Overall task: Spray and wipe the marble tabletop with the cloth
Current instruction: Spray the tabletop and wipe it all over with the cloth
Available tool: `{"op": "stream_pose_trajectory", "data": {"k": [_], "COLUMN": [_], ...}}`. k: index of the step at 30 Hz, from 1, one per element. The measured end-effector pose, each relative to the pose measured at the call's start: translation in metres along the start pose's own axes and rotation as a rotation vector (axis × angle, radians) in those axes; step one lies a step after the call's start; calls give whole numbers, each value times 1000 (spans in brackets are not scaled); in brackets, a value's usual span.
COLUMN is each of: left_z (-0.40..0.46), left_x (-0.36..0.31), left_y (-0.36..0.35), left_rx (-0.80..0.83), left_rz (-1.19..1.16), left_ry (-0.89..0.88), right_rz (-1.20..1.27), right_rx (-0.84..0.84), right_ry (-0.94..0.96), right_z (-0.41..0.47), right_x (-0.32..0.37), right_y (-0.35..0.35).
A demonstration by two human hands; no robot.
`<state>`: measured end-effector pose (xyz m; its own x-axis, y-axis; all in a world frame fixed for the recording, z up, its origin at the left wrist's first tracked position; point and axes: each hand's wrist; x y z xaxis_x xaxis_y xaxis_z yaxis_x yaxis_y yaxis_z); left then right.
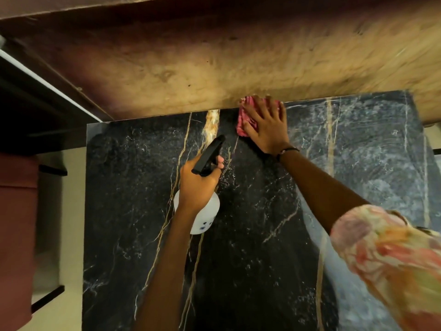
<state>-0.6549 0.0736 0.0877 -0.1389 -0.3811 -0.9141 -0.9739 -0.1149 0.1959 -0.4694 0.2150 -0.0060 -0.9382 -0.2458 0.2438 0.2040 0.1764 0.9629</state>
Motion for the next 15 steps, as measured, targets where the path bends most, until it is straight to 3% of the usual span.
{"op": "stream_pose_trajectory", "data": {"k": [3, 6, 10, 12, 15], "left_z": [1, 2, 3, 3, 5], "left_x": [1, 2, 3, 2, 2], "left_y": [0, -1, -5, -9, -12], "left_rx": [-23, -40, -46, -50, -60], "left_rz": [12, 89, 137, 144, 158], "left_ry": [-8, -30, -26, -32, -29], "right_rz": [-23, -66, -54, -46, -28], "right_rx": [9, 46, 58, 31, 6], "right_ry": [28, 184, 414, 383, 170], "right_z": [23, 7, -44, -57, -54], "right_x": [42, 71, 39, -4, -55], "right_y": [-10, -23, -18, -11, 3]}}
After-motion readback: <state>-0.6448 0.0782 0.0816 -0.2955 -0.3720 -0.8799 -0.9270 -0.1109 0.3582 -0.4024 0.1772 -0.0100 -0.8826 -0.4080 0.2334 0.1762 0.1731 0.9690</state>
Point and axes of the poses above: each hand's wrist, its own z-axis towards the middle knuckle, its own y-axis out of the back of the hand, x = y × z, and after that the axes turned 6 degrees about z, right-handed
